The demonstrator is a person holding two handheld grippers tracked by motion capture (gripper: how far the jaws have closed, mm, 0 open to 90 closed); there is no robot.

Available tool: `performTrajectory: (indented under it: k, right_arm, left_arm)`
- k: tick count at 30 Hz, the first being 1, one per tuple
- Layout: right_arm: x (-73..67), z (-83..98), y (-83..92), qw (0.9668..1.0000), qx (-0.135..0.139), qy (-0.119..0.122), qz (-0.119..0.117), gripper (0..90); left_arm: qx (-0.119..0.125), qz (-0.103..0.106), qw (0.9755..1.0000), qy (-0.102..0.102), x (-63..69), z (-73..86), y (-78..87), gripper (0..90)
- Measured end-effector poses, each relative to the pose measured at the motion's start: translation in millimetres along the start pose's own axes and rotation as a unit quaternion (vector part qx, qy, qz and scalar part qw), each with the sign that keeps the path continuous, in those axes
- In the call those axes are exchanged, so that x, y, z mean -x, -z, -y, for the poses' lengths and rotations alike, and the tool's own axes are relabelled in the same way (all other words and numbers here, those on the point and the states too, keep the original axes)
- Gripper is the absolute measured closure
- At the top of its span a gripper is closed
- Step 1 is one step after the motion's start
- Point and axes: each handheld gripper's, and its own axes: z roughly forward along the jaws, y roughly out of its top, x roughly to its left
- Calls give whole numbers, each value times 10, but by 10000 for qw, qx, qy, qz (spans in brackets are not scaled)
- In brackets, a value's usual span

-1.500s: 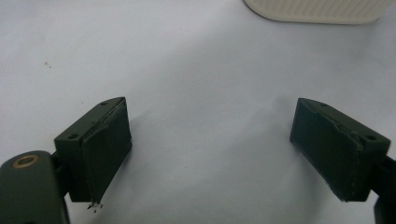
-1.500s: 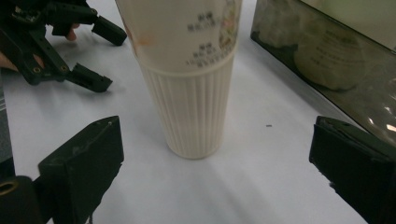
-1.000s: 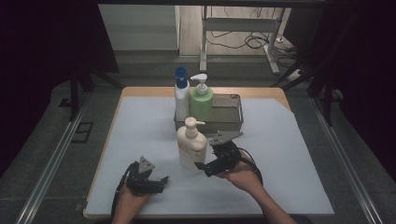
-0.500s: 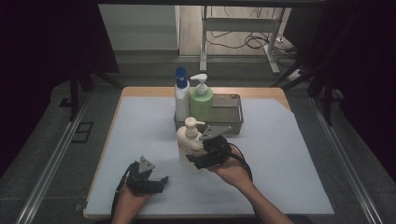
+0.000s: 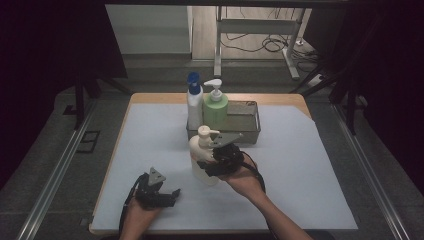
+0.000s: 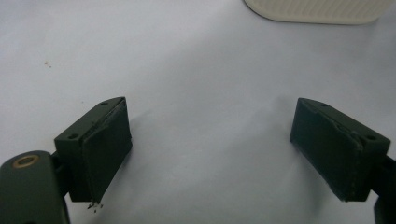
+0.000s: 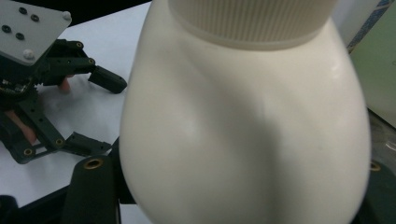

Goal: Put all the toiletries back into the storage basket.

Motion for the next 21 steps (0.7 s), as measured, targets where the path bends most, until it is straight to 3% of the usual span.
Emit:
performTrajectory:
  k: [16,21]
  right_arm:
    - [16,-45,78,9997,-202,-14,-156,363]
    - [65,-66,169,9991,-202,-124,-364,364]
  left_arm:
    - [4,1,10000,5,0,0,-1,123]
    - [1,4,10000,5,-1,0,-1,123]
